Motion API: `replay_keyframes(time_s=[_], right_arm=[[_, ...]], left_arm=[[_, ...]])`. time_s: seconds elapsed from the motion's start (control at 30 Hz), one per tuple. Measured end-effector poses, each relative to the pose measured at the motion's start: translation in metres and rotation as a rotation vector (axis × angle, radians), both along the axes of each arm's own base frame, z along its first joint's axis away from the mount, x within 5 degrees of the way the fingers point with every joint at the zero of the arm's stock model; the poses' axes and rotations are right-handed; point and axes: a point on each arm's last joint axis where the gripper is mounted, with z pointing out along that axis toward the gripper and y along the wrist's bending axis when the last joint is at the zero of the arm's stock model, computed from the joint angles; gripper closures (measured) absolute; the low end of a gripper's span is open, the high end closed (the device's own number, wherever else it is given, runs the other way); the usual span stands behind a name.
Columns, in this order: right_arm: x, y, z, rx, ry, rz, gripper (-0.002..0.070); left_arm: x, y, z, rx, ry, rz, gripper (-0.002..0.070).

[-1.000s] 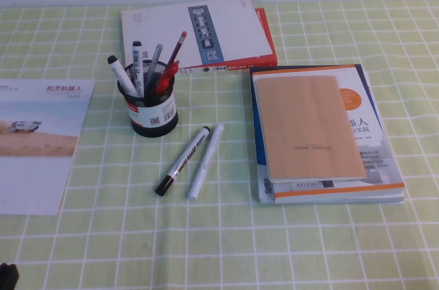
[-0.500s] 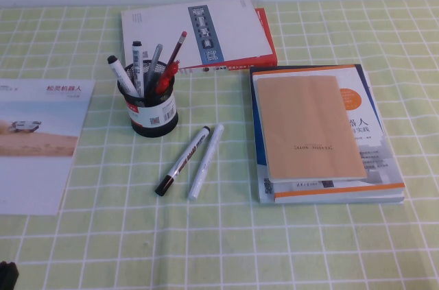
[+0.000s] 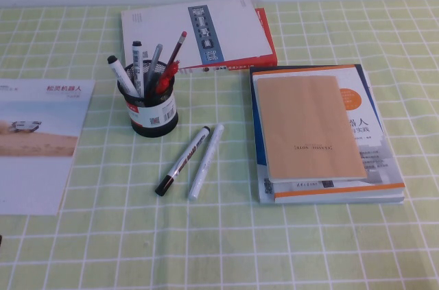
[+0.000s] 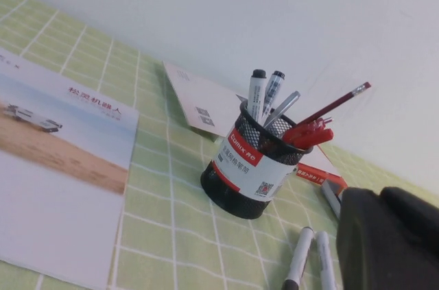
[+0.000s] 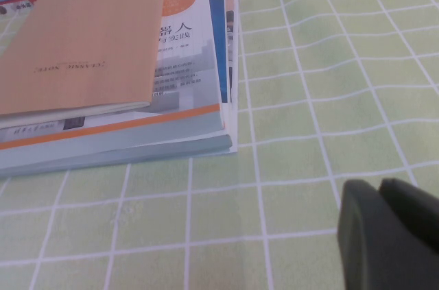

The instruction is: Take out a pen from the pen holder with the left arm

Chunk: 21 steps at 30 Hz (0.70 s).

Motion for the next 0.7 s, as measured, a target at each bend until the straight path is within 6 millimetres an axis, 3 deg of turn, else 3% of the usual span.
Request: replay_keyframes(time_s=[0.4,0.7], right_arm=[[0.0,0.0,0.0,0.0,0.0,0.0,0.0689],[0.0,0.0,0.0,0.0,0.0,0.0,0.0689]], left_arm=[[0.001,0.002,0.004,-0.034,-0.032,0.018,0.0678],[0.023,-0.005,0.047,-0.001,0.097,-0.001,0.0678]])
